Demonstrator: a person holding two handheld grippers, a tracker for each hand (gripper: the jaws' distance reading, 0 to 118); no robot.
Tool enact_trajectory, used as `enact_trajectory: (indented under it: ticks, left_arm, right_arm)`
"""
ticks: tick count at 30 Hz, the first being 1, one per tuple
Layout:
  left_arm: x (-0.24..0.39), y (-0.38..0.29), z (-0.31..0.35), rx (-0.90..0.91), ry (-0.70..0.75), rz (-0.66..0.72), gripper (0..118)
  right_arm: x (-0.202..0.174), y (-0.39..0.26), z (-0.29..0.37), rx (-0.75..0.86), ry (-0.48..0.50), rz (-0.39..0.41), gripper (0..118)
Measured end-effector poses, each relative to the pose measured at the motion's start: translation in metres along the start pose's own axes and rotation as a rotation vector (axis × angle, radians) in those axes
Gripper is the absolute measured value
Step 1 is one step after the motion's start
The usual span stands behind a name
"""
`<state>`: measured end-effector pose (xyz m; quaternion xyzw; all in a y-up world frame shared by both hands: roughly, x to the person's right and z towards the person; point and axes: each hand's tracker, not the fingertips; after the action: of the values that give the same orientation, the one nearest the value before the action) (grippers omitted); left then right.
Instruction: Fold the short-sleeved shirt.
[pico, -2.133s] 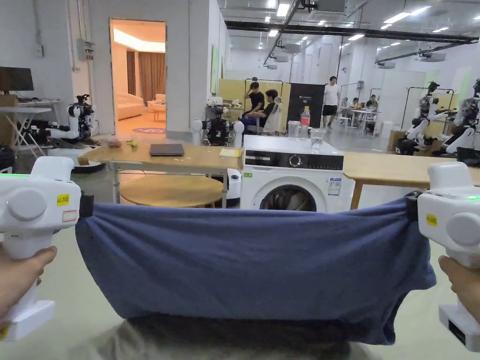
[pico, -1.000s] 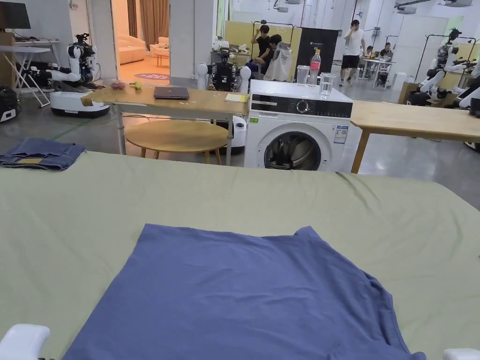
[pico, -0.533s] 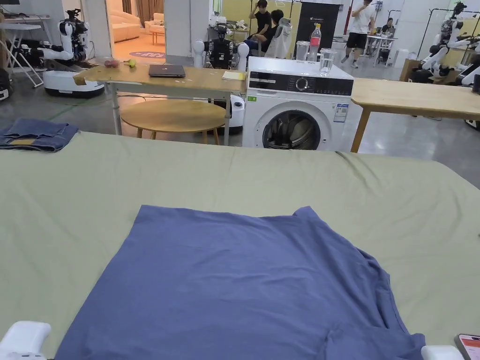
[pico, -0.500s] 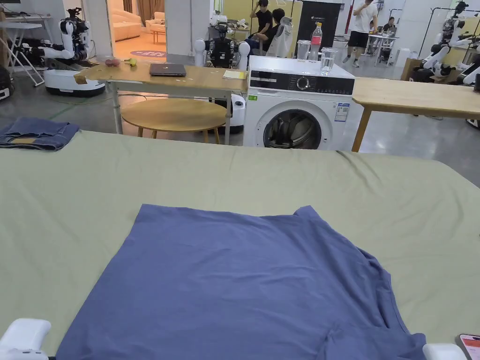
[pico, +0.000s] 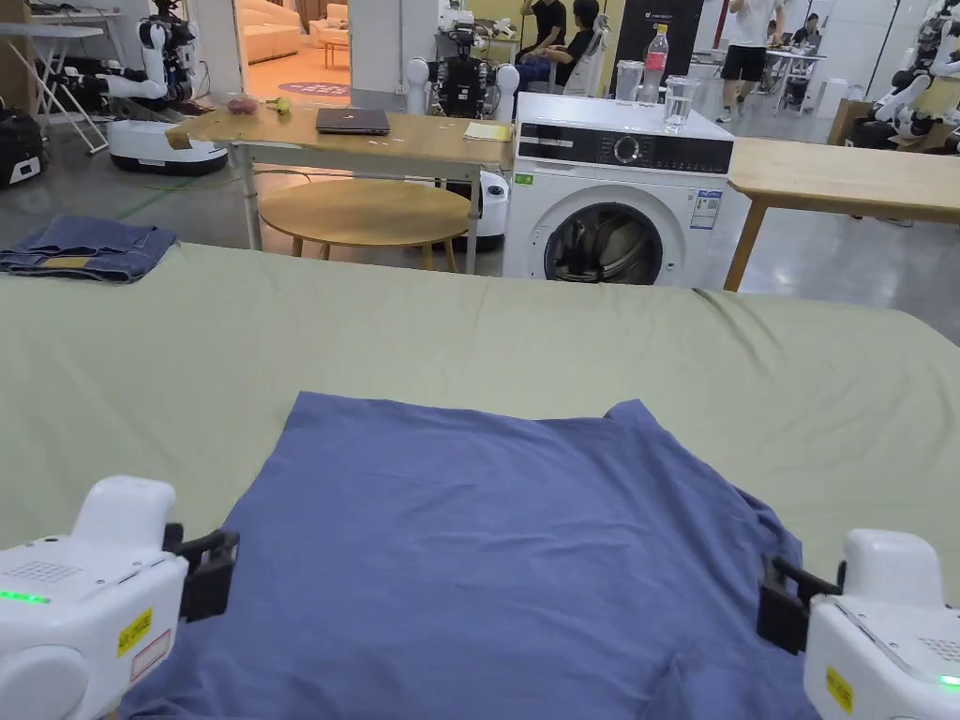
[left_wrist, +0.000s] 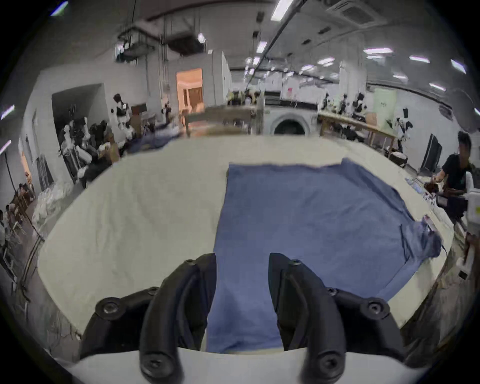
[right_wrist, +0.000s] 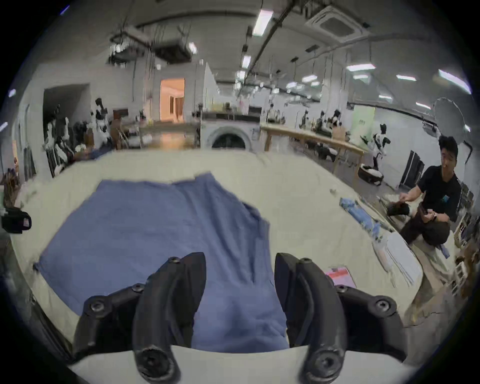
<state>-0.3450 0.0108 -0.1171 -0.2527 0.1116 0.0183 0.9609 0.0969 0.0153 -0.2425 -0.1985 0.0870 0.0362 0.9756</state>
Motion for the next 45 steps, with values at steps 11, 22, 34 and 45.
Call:
enact_trajectory:
  ticks: [11, 22, 34, 45]
  left_arm:
    - [0.038, 0.009, -0.001, 0.077, 0.057, -0.067, 0]
    - [-0.042, -0.026, 0.0, -0.352, 0.004, 0.097, 0]
    - [-0.079, -0.067, -0.045, -0.615, 0.008, 0.267, 58]
    - [-0.03, -0.067, -0.049, -0.599, 0.071, -0.023, 20]
  right_arm:
    - [-0.06, 0.008, -0.003, 0.085, 0.065, 0.002, 0]
    - [-0.057, -0.011, -0.013, -0.025, 0.093, 0.058, 0]
    - [-0.05, -0.027, -0.018, -0.113, 0.1, 0.083, 0]
    - [-0.01, -0.025, -0.012, -0.184, 0.065, 0.082, 0]
